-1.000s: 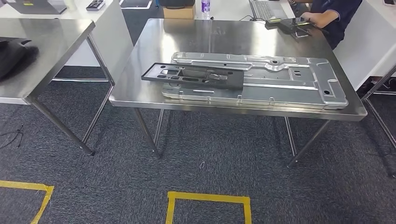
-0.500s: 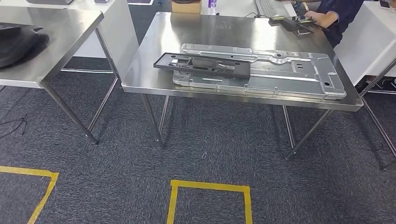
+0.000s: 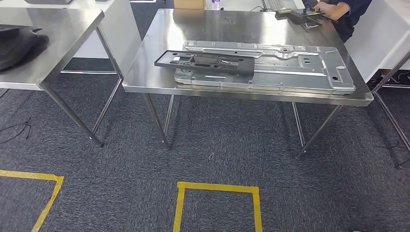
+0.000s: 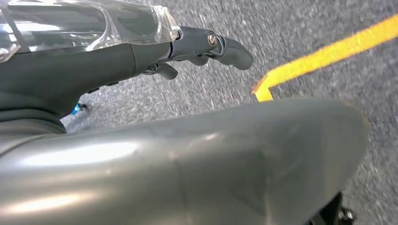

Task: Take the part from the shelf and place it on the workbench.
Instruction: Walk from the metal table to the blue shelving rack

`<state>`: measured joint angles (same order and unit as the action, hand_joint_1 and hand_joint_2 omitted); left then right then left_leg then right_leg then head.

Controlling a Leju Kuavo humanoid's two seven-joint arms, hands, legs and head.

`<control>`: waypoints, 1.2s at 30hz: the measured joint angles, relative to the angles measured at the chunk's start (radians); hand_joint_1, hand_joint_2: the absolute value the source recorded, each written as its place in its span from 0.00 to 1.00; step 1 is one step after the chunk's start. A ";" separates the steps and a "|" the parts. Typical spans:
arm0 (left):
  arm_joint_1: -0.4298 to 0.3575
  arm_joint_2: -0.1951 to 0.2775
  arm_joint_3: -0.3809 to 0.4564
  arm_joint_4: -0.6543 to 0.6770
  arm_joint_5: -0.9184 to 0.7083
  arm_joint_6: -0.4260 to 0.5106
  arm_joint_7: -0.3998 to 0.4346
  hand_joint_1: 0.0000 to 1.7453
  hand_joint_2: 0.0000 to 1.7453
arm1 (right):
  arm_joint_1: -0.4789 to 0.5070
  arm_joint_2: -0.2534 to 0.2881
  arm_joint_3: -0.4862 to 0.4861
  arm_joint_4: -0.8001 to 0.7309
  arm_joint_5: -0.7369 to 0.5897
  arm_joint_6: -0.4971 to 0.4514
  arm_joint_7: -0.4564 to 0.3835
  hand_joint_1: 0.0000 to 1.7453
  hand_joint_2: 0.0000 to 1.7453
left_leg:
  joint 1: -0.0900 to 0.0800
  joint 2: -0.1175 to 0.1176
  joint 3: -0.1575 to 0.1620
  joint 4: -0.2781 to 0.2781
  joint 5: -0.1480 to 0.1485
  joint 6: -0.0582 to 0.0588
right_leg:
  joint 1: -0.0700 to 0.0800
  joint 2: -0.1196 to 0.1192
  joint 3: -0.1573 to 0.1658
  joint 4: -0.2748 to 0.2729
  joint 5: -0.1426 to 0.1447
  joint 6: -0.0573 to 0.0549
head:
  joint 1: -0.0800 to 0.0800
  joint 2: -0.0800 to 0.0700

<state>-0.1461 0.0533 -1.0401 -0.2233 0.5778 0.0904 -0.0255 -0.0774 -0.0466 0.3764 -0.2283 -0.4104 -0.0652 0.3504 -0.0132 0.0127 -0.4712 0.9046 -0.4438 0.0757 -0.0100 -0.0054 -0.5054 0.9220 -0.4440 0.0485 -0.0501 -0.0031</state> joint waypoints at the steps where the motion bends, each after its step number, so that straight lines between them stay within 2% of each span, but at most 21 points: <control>1: -0.001 0.000 -0.001 0.000 0.000 0.000 0.000 0.00 0.00 | 0.000 0.001 -0.001 0.001 -0.003 -0.001 0.000 0.00 0.00 | 0.004 0.002 0.010 -0.021 0.011 0.002 | 0.001 0.000 0.001 -0.001 0.000 0.002 | 0.000 0.000; 3: -0.004 -0.001 -0.004 0.000 0.000 0.000 -0.001 0.00 0.00 | -0.001 0.000 -0.005 0.002 -0.007 -0.004 0.000 0.00 0.00 | 0.017 0.009 0.034 -0.066 0.034 0.002 | 0.004 0.004 -0.024 0.050 -0.030 0.006 | 0.001 0.000; 4: -0.004 -0.001 -0.005 0.000 0.000 0.001 -0.001 0.00 0.00 | 0.000 0.001 -0.007 0.002 -0.007 -0.004 0.000 0.00 0.00 | 0.020 0.014 0.040 -0.075 0.037 -0.001 | 0.000 0.006 -0.054 0.109 -0.057 0.011 | 0.003 0.000; 6: -0.005 -0.001 -0.006 0.000 -0.001 0.001 -0.001 0.00 0.00 | 0.001 0.001 -0.009 0.003 -0.008 -0.006 0.000 0.00 0.00 | 0.029 0.023 0.042 -0.077 0.035 -0.008 | -0.016 0.007 -0.124 0.235 -0.100 0.027 | 0.004 0.000; 7: -0.005 -0.001 -0.006 0.000 -0.002 0.001 -0.001 0.00 0.00 | 0.002 0.001 -0.010 0.003 -0.008 -0.006 0.000 0.00 0.00 | 0.035 0.027 0.044 -0.074 0.032 -0.016 | -0.026 0.006 -0.142 0.261 -0.098 0.037 | 0.004 0.000; 8: -0.005 -0.002 -0.007 0.000 -0.002 0.000 -0.001 0.00 0.00 | 0.002 0.001 -0.011 0.003 -0.009 -0.006 -0.001 0.00 0.00 | 0.044 0.032 0.045 -0.069 0.027 -0.027 | -0.036 0.004 -0.140 0.246 -0.076 0.048 | 0.004 0.000; 10: -0.005 0.000 -0.007 0.000 -0.003 0.000 -0.001 0.00 0.00 | 0.001 0.003 -0.013 0.004 -0.009 -0.007 -0.002 0.00 0.00 | 0.063 0.041 0.042 -0.040 0.005 -0.059 | -0.054 -0.018 -0.090 0.133 -0.008 0.078 | 0.005 0.000; 11: -0.007 0.002 -0.007 0.000 -0.003 0.000 -0.001 0.00 0.00 | 0.000 0.005 -0.014 0.005 -0.009 -0.007 -0.003 0.00 0.00 | 0.068 0.047 0.037 -0.018 -0.012 -0.077 | -0.059 -0.027 -0.070 0.085 0.012 0.083 | 0.007 0.000; 13: -0.008 0.007 -0.007 0.001 -0.002 0.001 -0.001 0.00 0.00 | -0.002 0.009 -0.015 0.006 -0.009 -0.007 -0.004 0.00 0.00 | 0.069 0.056 0.027 0.013 -0.035 -0.101 | -0.060 -0.033 -0.066 0.063 0.010 0.067 | 0.005 0.000; 14: -0.009 0.007 -0.007 0.001 -0.002 0.001 -0.001 0.00 0.00 | -0.003 0.009 -0.015 0.006 -0.009 -0.007 -0.005 0.00 0.00 | 0.071 0.059 0.027 0.017 -0.040 -0.105 | -0.057 -0.023 -0.074 0.072 0.006 0.047 | 0.003 0.000; 16: -0.009 0.006 -0.007 0.001 -0.003 0.001 -0.001 0.00 0.00 | -0.002 0.007 -0.016 0.008 -0.009 -0.007 -0.006 0.00 0.00 | 0.077 0.059 0.029 0.022 -0.048 -0.106 | -0.051 -0.006 -0.082 0.080 0.002 0.024 | -0.004 0.000; 18: -0.010 0.005 -0.007 0.001 -0.003 0.001 -0.001 0.00 0.00 | -0.002 0.007 -0.016 0.010 -0.010 -0.008 -0.008 0.00 0.00 | 0.079 0.037 -0.001 0.093 -0.094 -0.100 | -0.045 0.010 -0.083 0.080 0.003 0.012 | -0.006 0.000; 20: -0.009 0.005 -0.008 0.000 -0.003 0.002 -0.001 0.00 0.00 | -0.002 0.007 -0.016 0.010 -0.011 -0.008 -0.008 0.00 0.00 | 0.067 0.013 -0.076 0.245 -0.162 -0.086 | -0.037 0.026 -0.084 0.080 0.004 0.004 | -0.007 0.000; 22: -0.007 0.005 -0.008 0.000 -0.003 0.003 -0.001 0.00 0.00 | -0.002 0.007 -0.016 0.011 -0.012 -0.008 -0.009 0.00 0.00 | 0.050 0.004 -0.141 0.353 -0.184 -0.067 | -0.023 0.048 -0.084 0.080 0.003 -0.002 | -0.008 0.000; 24: -0.007 0.004 -0.008 0.000 -0.003 0.005 -0.001 0.00 0.00 | -0.002 0.008 -0.016 0.011 -0.012 -0.008 -0.011 0.00 0.00 | 0.030 -0.009 -0.140 0.311 -0.131 -0.037 | -0.008 0.072 -0.079 0.079 0.003 -0.006 | -0.009 0.000; 26: -0.008 0.005 -0.008 0.001 -0.004 0.007 -0.001 0.00 0.00 | -0.003 0.010 -0.016 0.011 -0.013 -0.009 -0.012 0.00 0.00 | 0.008 -0.049 -0.094 0.177 -0.052 0.002 | 0.000 0.094 -0.075 0.078 0.004 -0.008 | -0.009 0.000; 28: -0.010 0.006 -0.008 0.001 -0.004 0.009 -0.002 0.00 0.00 | -0.004 0.014 -0.016 0.011 -0.015 -0.010 -0.013 0.00 0.00 | -0.008 -0.076 -0.066 0.095 -0.017 0.021 | -0.001 0.114 -0.078 0.075 0.007 -0.007 | -0.007 0.000; 31: -0.013 0.005 -0.008 0.001 -0.004 0.011 -0.003 0.00 0.00 | -0.001 0.014 -0.016 0.012 -0.017 -0.011 -0.014 0.00 0.00 | -0.010 -0.054 -0.060 0.073 -0.008 0.014 | -0.001 0.128 -0.084 0.075 0.010 0.002 | -0.008 0.000; 33: -0.015 0.003 -0.008 0.000 -0.004 0.012 -0.004 0.00 0.00 | 0.000 0.013 -0.016 0.013 -0.017 -0.011 -0.014 0.00 0.00 | -0.004 -0.031 -0.054 0.058 0.001 0.012 | 0.003 0.083 -0.106 0.124 -0.024 0.009 | -0.005 0.000; 35: -0.012 0.003 -0.008 0.000 -0.004 0.012 -0.005 0.00 0.00 | -0.002 0.013 -0.016 0.013 -0.018 -0.012 -0.015 0.00 0.00 | -0.005 -0.005 -0.052 0.053 0.004 0.015 | 0.005 0.032 -0.158 0.240 -0.092 0.015 | -0.002 0.000; 36: -0.010 0.003 -0.008 0.000 -0.004 0.012 -0.005 0.00 0.00 | -0.003 0.013 -0.016 0.013 -0.018 -0.012 -0.016 0.00 0.00 | -0.006 0.010 -0.053 0.053 0.004 0.015 | 0.005 0.024 -0.184 0.299 -0.118 0.017 | -0.002 0.000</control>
<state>-0.1557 0.0561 -1.0479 -0.2228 0.5737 0.1023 -0.0300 -0.0804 -0.0336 0.3609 -0.2155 -0.4284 -0.0768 0.3347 -0.0195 0.0223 -0.5241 0.9578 -0.4399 0.0906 -0.0052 0.0185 -0.6895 1.2213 -0.5624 0.0658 -0.0518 -0.0031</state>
